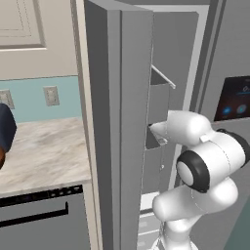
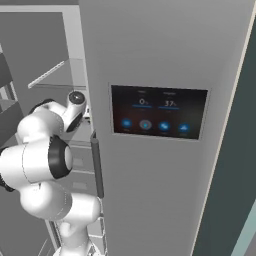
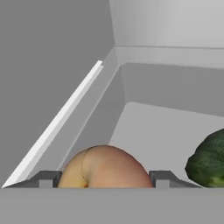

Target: Take the mushroom, peach, and broccoli from the freezer and place them in the bowl on the counter.

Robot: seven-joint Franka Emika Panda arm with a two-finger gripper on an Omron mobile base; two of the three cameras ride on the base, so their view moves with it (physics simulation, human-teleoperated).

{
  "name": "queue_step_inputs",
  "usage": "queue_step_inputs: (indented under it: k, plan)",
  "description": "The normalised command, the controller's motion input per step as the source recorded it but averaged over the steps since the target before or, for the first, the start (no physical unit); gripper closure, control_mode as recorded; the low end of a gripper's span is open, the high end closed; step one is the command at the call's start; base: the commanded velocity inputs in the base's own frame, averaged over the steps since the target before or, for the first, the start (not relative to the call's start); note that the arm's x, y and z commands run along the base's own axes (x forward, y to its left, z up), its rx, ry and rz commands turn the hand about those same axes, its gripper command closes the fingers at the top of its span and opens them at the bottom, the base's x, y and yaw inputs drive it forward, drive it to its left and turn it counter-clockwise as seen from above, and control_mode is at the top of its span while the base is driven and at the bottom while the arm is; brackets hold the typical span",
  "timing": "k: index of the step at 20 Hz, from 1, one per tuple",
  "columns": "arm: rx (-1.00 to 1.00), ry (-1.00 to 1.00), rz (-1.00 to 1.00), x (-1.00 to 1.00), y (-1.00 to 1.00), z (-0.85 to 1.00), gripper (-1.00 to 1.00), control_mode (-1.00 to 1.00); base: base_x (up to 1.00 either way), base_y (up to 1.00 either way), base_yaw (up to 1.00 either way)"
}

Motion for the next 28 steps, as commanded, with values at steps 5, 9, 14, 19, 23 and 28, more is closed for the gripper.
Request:
queue_step_inputs:
  k: [5, 9, 14, 19, 23, 28]
  plan:
    - [0.01, -0.14, 0.00, -0.17, -0.28, 0.00, 1.00, -1.00, 0.00, 0.00, 0.00]
    - [0.02, -0.16, 0.00, -0.23, -0.32, 0.00, 1.00, -1.00, 0.00, 0.00, 0.00]
    - [0.01, -0.12, 0.00, -0.26, -0.26, 0.00, 1.00, -1.00, 0.00, 0.00, 0.00]
    - [0.00, -0.03, 0.00, -0.30, -0.04, 0.01, 1.00, -1.00, 0.00, 0.00, 0.00]
    - [0.00, -0.01, -0.02, -0.35, 0.00, 0.09, 1.00, -1.00, 0.00, 0.00, 0.00]
    - [0.00, 0.00, -0.05, -0.28, 0.00, 0.14, 1.00, -1.00, 0.00, 0.00, 0.00]
